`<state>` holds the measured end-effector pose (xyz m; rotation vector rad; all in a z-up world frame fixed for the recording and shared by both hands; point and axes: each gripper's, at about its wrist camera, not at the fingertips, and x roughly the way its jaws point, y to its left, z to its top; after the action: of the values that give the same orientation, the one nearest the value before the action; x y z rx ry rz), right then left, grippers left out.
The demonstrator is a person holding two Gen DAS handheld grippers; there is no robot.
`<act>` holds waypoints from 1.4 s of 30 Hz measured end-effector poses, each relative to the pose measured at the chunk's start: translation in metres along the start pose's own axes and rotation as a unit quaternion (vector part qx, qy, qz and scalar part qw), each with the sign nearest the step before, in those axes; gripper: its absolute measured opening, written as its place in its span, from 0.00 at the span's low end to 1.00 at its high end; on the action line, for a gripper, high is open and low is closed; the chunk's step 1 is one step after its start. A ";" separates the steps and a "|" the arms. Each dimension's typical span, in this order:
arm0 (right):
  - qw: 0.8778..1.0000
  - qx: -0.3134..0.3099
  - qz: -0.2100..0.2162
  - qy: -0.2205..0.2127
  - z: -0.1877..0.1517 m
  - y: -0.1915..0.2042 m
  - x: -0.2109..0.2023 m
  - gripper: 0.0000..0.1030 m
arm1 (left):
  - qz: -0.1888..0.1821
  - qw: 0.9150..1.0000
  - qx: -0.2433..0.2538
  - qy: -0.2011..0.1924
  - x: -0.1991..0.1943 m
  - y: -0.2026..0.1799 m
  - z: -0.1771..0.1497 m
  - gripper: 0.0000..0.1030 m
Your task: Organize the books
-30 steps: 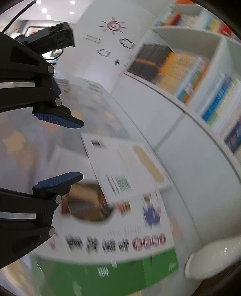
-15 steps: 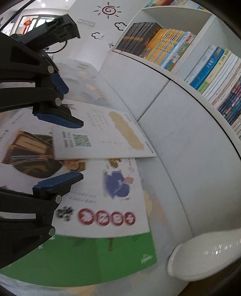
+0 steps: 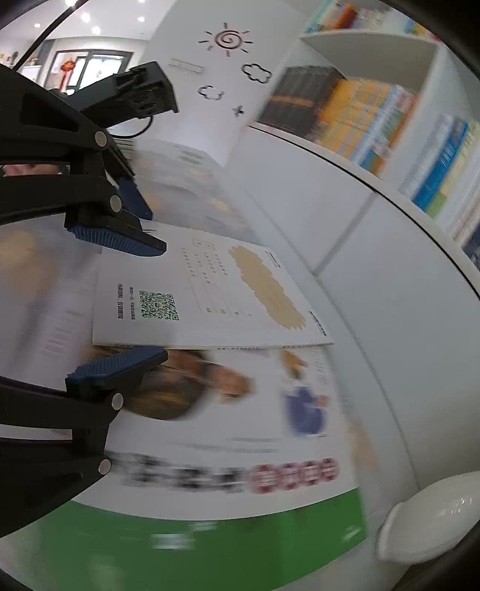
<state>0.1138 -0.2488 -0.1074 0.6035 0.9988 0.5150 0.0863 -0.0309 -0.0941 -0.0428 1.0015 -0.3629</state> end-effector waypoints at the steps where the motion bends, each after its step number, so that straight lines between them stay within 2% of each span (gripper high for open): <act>1: 1.000 -0.003 0.004 0.006 -0.014 0.005 -0.004 0.49 | -0.001 1.000 0.002 0.008 -0.008 -0.001 -0.012 0.46; 5: 1.000 -0.015 0.004 0.012 -0.067 0.018 -0.020 0.50 | -0.010 1.000 0.017 0.020 -0.040 -0.003 -0.063 0.46; 8: 0.999 -0.021 0.011 0.048 -0.112 0.025 -0.024 0.50 | -0.031 0.999 0.041 0.019 -0.062 -0.005 -0.100 0.46; 9: 0.997 -0.026 0.025 0.062 -0.125 0.026 -0.025 0.50 | -0.039 0.998 0.041 0.020 -0.069 -0.004 -0.109 0.46; 11: 0.997 -0.044 0.027 0.053 -0.141 0.028 -0.032 0.49 | -0.049 0.998 0.037 0.022 -0.075 -0.004 -0.115 0.46; 12: 0.997 -0.044 0.027 0.053 -0.142 0.026 -0.034 0.48 | -0.048 0.998 0.041 0.023 -0.075 -0.004 -0.116 0.46; 16: 0.995 0.014 0.075 0.059 -0.127 0.005 -0.026 0.45 | -0.055 0.998 0.035 0.021 -0.069 0.002 -0.112 0.46; 19: 0.995 0.010 0.082 0.062 -0.115 0.006 -0.014 0.35 | -0.069 0.997 0.028 0.017 -0.068 0.006 -0.111 0.46; 23: 0.994 0.031 0.086 0.062 -0.109 -0.012 -0.014 0.16 | -0.065 0.997 0.039 0.006 -0.067 0.006 -0.113 0.46; 24: 0.993 0.039 0.095 0.062 -0.108 -0.017 -0.013 0.14 | -0.063 0.997 0.040 0.005 -0.066 0.005 -0.112 0.46; 26: 0.991 0.054 0.110 0.061 -0.107 -0.021 -0.012 0.13 | -0.059 0.997 0.042 0.004 -0.064 0.004 -0.111 0.46; 30: 0.990 0.059 0.105 0.068 -0.111 -0.020 -0.016 0.13 | -0.065 0.997 0.040 0.003 -0.064 0.007 -0.110 0.47; 33: 0.986 0.081 0.126 0.074 -0.107 -0.021 -0.011 0.13 | -0.070 0.997 0.039 0.004 -0.063 0.009 -0.109 0.47; 36: 0.988 0.079 0.116 0.068 -0.109 -0.018 -0.011 0.13 | -0.066 0.997 0.040 0.003 -0.063 0.008 -0.109 0.47; 38: 0.989 0.082 0.114 0.055 -0.108 -0.014 -0.014 0.10 | -0.071 0.997 0.029 0.001 -0.064 0.010 -0.109 0.47; 42: 0.985 0.096 0.140 0.045 -0.102 -0.009 -0.027 0.06 | -0.085 0.996 -0.008 0.014 -0.067 0.020 -0.104 0.47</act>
<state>0.0124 -0.2499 -0.1383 0.9065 1.0619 0.7031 -0.0272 0.0224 -0.1002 -0.1390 1.0308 -0.5127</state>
